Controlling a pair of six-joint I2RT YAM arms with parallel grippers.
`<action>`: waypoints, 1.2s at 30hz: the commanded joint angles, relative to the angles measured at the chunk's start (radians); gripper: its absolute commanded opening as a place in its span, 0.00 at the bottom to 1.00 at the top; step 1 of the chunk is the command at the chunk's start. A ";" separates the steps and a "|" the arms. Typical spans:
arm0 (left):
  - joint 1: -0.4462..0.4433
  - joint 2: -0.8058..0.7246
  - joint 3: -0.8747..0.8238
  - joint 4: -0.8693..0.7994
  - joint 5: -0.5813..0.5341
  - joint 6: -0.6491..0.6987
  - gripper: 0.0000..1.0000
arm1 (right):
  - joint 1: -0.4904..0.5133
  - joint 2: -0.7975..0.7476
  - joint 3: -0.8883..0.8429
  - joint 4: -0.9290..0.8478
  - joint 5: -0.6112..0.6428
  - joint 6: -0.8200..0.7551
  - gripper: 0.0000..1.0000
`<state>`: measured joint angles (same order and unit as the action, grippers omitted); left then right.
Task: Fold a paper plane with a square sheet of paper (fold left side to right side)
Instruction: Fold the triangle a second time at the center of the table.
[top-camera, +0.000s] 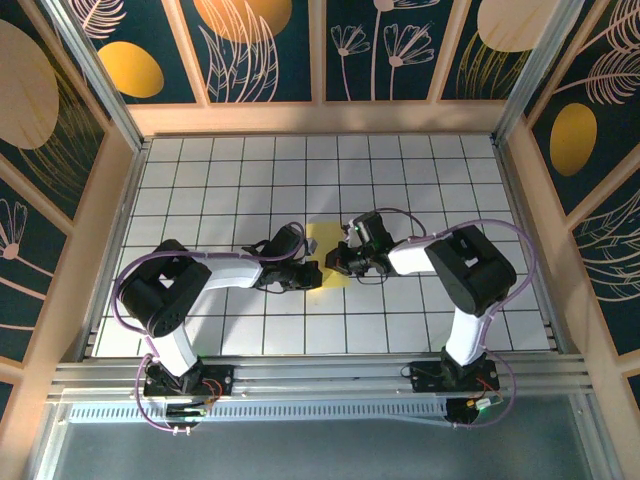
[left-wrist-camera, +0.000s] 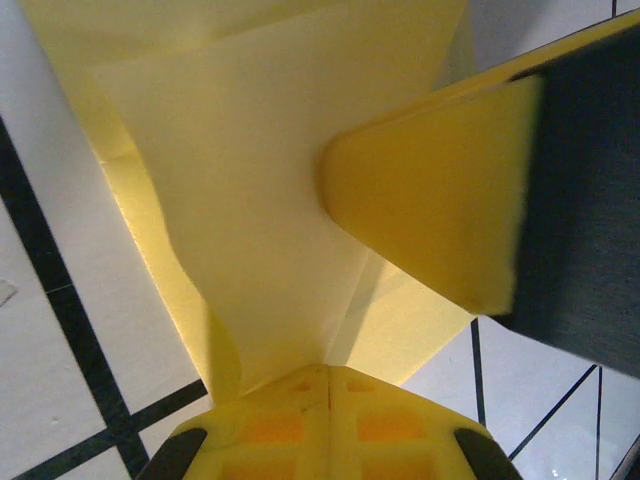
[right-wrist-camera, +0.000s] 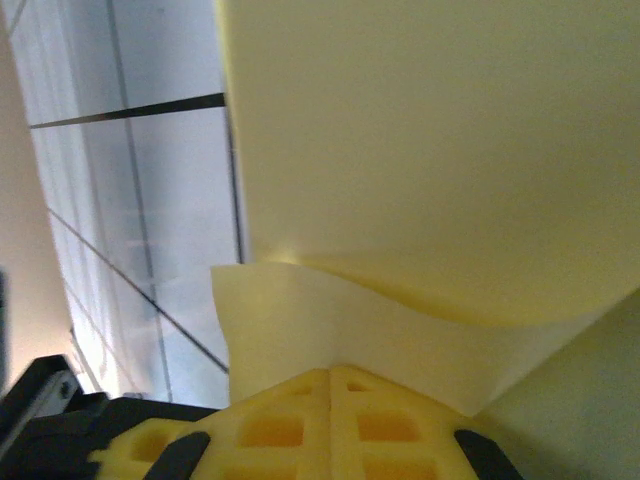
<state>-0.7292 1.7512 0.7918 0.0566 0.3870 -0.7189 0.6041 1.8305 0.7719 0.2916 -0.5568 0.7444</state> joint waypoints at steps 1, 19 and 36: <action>0.001 0.009 -0.025 -0.090 -0.032 0.013 0.00 | 0.006 0.026 0.041 -0.065 0.064 -0.047 0.00; 0.001 0.014 -0.026 -0.097 -0.033 0.018 0.00 | -0.110 0.041 0.079 -0.120 0.074 -0.115 0.00; 0.001 0.009 -0.025 -0.087 -0.034 0.028 0.00 | -0.163 -0.075 0.113 -0.222 0.047 -0.159 0.00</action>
<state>-0.7292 1.7512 0.7918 0.0566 0.3847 -0.7109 0.4183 1.8282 0.8867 0.0956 -0.5007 0.5854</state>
